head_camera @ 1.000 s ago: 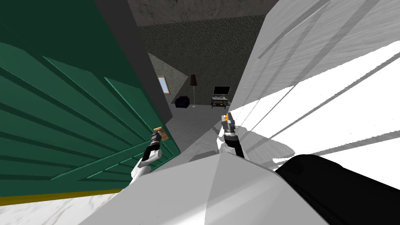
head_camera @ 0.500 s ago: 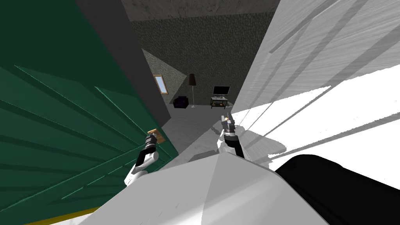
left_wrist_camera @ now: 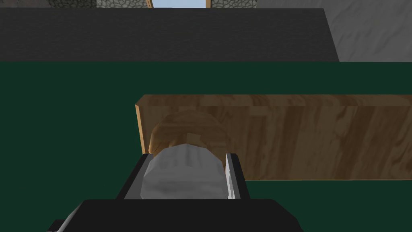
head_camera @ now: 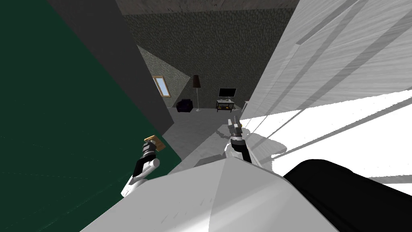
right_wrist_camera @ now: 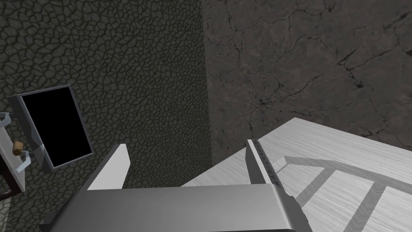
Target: Push the door open
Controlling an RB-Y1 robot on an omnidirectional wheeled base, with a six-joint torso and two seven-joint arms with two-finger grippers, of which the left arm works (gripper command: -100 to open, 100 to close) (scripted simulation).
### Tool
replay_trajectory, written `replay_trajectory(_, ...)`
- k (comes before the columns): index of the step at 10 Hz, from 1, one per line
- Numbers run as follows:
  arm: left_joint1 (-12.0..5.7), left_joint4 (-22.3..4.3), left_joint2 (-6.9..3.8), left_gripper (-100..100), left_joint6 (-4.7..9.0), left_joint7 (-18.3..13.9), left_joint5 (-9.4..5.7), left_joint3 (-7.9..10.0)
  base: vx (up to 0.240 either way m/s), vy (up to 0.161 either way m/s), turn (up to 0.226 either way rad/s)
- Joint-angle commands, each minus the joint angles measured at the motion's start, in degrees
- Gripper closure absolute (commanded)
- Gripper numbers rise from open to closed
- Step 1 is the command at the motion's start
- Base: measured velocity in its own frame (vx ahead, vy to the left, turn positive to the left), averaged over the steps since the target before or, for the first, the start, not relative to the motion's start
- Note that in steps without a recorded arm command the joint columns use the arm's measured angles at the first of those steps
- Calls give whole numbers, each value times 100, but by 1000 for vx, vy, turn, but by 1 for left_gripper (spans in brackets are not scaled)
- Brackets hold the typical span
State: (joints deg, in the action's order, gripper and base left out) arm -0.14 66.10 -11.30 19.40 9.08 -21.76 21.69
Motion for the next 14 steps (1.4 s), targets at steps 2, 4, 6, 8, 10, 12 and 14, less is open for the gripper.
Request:
replay_trajectory(2,123,111,-8,100,-40,189,-200,257,159,-6,-41)
replay_trajectory(4,168,136,-2,100,-38,281,-301,368,105,-7,-16)
replay_trajectory(6,255,183,10,100,-35,460,-497,583,142,-17,-44)
replay_trajectory(8,317,216,18,100,-33,586,-635,735,193,12,-30)
replay_trajectory(10,376,248,26,100,-31,705,-766,879,120,11,-29)
replay_trajectory(12,446,286,35,100,-28,849,-924,1052,182,4,-39)
replay_trajectory(14,519,325,45,100,-25,998,-1087,1231,200,-13,-21)
